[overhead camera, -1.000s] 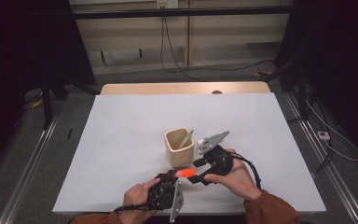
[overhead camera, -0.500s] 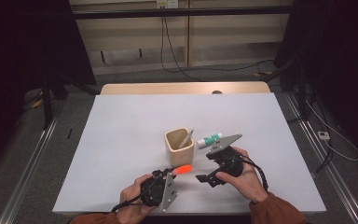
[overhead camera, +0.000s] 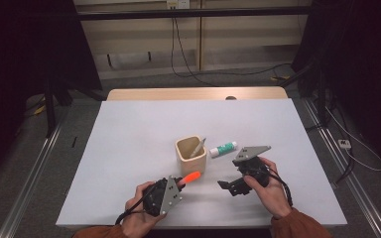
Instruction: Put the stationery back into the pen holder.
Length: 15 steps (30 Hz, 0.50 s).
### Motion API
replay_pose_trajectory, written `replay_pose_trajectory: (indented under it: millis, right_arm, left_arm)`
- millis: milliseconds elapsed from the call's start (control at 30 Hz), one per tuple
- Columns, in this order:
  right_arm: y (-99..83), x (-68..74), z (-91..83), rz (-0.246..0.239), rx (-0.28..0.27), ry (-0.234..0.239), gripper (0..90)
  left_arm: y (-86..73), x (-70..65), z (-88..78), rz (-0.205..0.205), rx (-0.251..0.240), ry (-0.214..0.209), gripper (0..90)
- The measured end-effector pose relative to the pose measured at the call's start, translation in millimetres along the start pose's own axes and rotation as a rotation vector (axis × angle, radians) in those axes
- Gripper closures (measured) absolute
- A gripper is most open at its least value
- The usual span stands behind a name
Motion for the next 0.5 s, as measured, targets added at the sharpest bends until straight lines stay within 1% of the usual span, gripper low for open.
replay_pose_trajectory:
  millis: [100,133,233,267,300,333,367,400,500]
  right_arm:
    - [-5.4,-2.4,-2.5,0.003,-0.025,-0.023,9.1]
    - [-6.7,-3.4,-3.9,0.008,-0.037,-0.028,9.1]
    - [-9.8,-8.0,-8.8,0.034,-0.07,-0.046,9.0]
    - [-10.3,-9.7,-10.9,0.04,-0.086,-0.054,9.0]
    - [-10.8,-11.3,-12.9,0.048,-0.099,-0.059,9.0]
    - [-11.6,-12.9,-14.7,0.049,-0.113,-0.066,8.9]
    - [-12.6,-14.7,-16.5,0.051,-0.123,-0.078,8.9]
    - [-13.7,-16.1,-18.3,0.057,-0.136,-0.091,8.8]
    - [-18.2,-19.2,-23.3,0.074,-0.176,-0.11,8.6]
  left_arm:
    - [-0.1,3.1,-3.0,-0.037,-0.014,-0.015,77.4]
    - [0.1,4.3,-4.0,-0.047,-0.027,-0.017,77.4]
    - [0.8,6.6,-8.7,-0.076,-0.043,-0.028,77.4]
    - [1.3,6.9,-9.9,-0.082,-0.051,-0.026,77.4]
    - [1.6,7.7,-11.4,-0.077,-0.053,-0.021,77.4]
    - [2.1,8.2,-12.8,-0.08,-0.059,-0.024,77.5]
    - [2.5,8.7,-14.0,-0.092,-0.065,-0.022,77.4]
    - [2.9,10.2,-15.4,-0.093,-0.07,-0.022,77.4]
    - [4.4,14.0,-19.0,-0.123,-0.093,-0.027,77.4]
Point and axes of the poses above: each handheld gripper's, and its own axes: z roughly forward along the jaws, y roughly out of its top, x roughly to its left, the point moved 5 cm from there along z, roughly forward along the jaws, and after that the axes turned 7 degrees about z, right-handed, at the moved point
